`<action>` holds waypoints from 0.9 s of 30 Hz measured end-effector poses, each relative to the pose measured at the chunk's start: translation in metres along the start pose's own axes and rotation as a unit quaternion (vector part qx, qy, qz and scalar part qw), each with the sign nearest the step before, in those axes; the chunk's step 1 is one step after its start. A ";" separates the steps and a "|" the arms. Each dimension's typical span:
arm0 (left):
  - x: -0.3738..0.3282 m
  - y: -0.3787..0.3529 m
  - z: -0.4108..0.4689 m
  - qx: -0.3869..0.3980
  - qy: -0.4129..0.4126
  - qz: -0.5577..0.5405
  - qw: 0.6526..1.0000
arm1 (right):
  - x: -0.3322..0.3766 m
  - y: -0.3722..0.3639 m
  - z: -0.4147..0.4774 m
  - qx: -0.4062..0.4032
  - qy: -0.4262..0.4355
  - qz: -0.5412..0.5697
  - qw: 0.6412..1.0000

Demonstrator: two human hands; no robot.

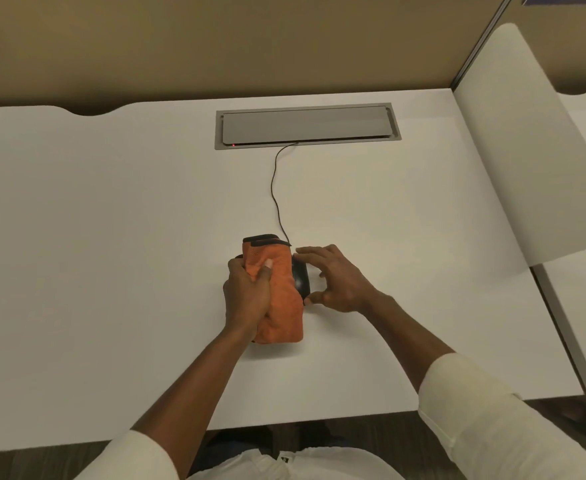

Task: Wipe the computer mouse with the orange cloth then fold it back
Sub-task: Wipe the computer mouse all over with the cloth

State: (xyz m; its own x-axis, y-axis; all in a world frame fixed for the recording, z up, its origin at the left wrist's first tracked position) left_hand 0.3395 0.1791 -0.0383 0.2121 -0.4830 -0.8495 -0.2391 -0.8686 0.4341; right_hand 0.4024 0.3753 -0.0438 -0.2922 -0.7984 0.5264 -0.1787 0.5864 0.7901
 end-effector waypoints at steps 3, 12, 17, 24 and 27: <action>0.002 -0.002 0.000 -0.006 0.005 0.010 1.000 | -0.002 -0.002 0.003 0.014 0.017 -0.019 1.000; 0.001 -0.009 -0.028 -0.026 -0.065 0.078 0.994 | -0.002 -0.003 0.004 0.014 0.018 -0.007 1.000; -0.005 -0.011 -0.024 -0.042 -0.053 0.102 0.993 | -0.003 -0.001 0.006 0.011 0.009 0.009 1.000; -0.021 -0.013 0.009 -0.033 -0.026 0.170 0.984 | -0.004 0.002 0.006 -0.010 0.007 0.013 1.000; -0.021 -0.012 0.017 -0.027 -0.014 0.179 0.983 | -0.006 0.001 0.005 -0.014 0.005 0.018 1.000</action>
State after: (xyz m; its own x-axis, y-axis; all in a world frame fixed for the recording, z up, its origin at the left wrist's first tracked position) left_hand 0.3222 0.2019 -0.0306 0.0972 -0.7557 -0.6477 -0.2435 -0.6491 0.7207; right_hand 0.3989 0.3810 -0.0481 -0.2892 -0.7783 0.5573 -0.1411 0.6105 0.7794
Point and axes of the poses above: each hand's wrist, its own z-axis towards the middle knuckle, its own y-axis out of the back of the hand, x = y × z, the point moved 6 cm from there along z, towards the middle knuckle, and after that the axes turned 9 degrees about -y, right-handed, at the moved point
